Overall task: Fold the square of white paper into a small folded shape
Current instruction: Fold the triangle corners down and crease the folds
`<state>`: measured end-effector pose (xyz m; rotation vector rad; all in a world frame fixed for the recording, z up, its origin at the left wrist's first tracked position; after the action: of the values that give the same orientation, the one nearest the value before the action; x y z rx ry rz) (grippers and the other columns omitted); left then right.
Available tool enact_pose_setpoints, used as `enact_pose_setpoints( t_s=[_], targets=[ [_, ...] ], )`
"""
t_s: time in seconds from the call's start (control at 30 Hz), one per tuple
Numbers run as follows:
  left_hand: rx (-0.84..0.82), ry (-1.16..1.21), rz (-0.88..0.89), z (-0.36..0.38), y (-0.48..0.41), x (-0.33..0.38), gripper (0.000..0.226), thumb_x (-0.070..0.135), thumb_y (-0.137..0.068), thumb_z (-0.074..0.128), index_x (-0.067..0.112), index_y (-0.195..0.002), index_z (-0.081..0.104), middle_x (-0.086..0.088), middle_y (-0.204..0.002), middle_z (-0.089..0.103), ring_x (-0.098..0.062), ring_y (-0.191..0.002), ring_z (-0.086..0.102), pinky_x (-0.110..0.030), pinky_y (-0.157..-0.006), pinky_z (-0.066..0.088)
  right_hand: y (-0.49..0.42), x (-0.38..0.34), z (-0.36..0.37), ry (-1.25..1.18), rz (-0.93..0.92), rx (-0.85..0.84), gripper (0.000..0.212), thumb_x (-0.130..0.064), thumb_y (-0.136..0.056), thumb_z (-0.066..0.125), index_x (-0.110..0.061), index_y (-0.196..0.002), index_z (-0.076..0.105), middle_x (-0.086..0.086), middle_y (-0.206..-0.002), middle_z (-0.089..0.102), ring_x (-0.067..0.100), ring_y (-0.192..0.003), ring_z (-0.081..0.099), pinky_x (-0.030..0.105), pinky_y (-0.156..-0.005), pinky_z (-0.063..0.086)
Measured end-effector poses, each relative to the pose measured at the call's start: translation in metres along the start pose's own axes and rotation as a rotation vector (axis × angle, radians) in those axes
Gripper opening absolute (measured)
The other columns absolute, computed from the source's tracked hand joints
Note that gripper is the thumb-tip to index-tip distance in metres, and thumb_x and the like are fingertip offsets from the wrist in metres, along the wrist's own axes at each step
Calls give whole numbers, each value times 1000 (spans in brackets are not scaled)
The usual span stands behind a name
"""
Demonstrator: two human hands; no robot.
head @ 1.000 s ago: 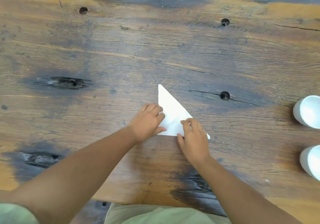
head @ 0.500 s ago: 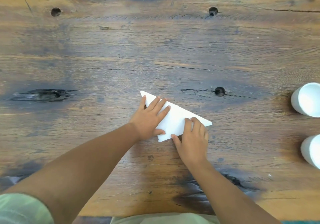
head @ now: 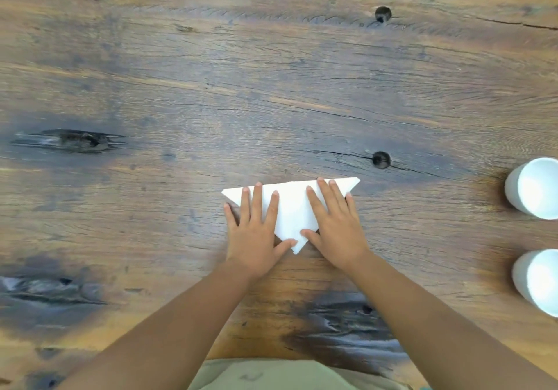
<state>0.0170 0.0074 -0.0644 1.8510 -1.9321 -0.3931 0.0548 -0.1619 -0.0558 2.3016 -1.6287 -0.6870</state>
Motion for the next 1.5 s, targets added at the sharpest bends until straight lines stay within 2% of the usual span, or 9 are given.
enact_pose_setpoints(
  t_s=[0.2, 0.4, 0.67, 0.9, 1.03, 1.1, 1.17, 1.3, 1.5],
  targets=[
    [2, 0, 8, 5, 8, -5, 108, 86, -78, 33, 26, -157, -10, -11, -165, -18, -36, -150, -16, -72, -114, 4, -4, 2, -2, 67, -29, 1, 91, -56, -88, 58, -21, -156, 9, 6, -165, 1, 27, -152, -5, 59, -119, 4],
    [-2, 5, 35, 4, 5, -11, 108, 86, -78, 37, 28, -157, -10, -9, -165, -18, -33, -151, -18, -70, -115, 0, 1, 0, -2, 56, -9, 21, 87, -54, -90, 56, -21, -156, 11, 6, -165, 4, 27, -152, -4, 60, -119, 4],
    [-16, -1, 115, -2, -7, -16, 108, 84, -78, 36, 28, -156, -12, -7, -164, -24, -29, -149, -25, -68, -117, -2, 5, 1, -2, 78, 61, 22, 87, -61, -90, 48, -21, -157, 7, 6, -166, 0, 29, -152, -6, 63, -118, 5],
    [-24, -26, 147, -6, -10, -15, 109, 85, -78, 36, 27, -156, -13, -8, -163, -24, -30, -149, -25, -66, -117, -4, 7, -1, -2, 44, 83, 34, 87, -61, -90, 47, -19, -156, 10, 7, -165, 2, 29, -152, -5, 61, -119, 3],
    [12, 1, 266, -13, -16, -7, 105, 79, -81, 42, 25, -158, -5, -3, -166, -14, -28, -152, -14, -69, -117, 2, 3, -2, -5, -32, -13, 56, 86, -55, -91, 53, -17, -156, 12, 4, -166, 2, 23, -152, -6, 51, -122, 4],
    [-1, -23, 357, -16, -22, -2, 105, 75, -83, 46, 23, -158, -6, 2, -166, -15, -24, -153, -13, -69, -116, 7, -1, -3, -7, -36, -86, 56, 89, -52, -89, 59, -16, -156, 13, 3, -165, 4, 22, -152, -6, 48, -123, 3],
    [-20, -62, 419, -19, -29, 2, 105, 72, -85, 49, 21, -158, -7, 4, -166, -17, -22, -152, -15, -67, -117, 6, -4, -3, -8, -25, -142, 32, 92, -50, -87, 63, -15, -156, 13, 2, -165, 4, 22, -152, -5, 48, -123, 5],
    [-59, -104, 460, -20, -38, 1, 105, 73, -85, 48, 22, -157, -10, 7, -165, -18, -22, -152, -17, -68, -116, 1, -7, -2, -7, 5, -187, 9, 93, -51, -88, 61, -15, -156, 10, 1, -165, 3, 21, -152, -4, 47, -123, 6],
    [-69, -167, 479, -17, -39, 1, 105, 74, -86, 45, 21, -157, -13, 7, -164, -21, -25, -152, -17, -72, -114, 7, -6, -6, -3, 63, -231, 29, 95, -51, -86, 64, -13, -156, 12, 1, -164, 10, 22, -152, 5, 46, -122, 7]
  ],
)
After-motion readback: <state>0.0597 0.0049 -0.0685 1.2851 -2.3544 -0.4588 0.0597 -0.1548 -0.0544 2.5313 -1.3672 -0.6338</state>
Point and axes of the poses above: each hand's wrist, its own y-axis away from the middle knuckle, its own z-axis out of the palm, x = y × z, the point moved 5 cm from there along -y, towards the middle knuckle
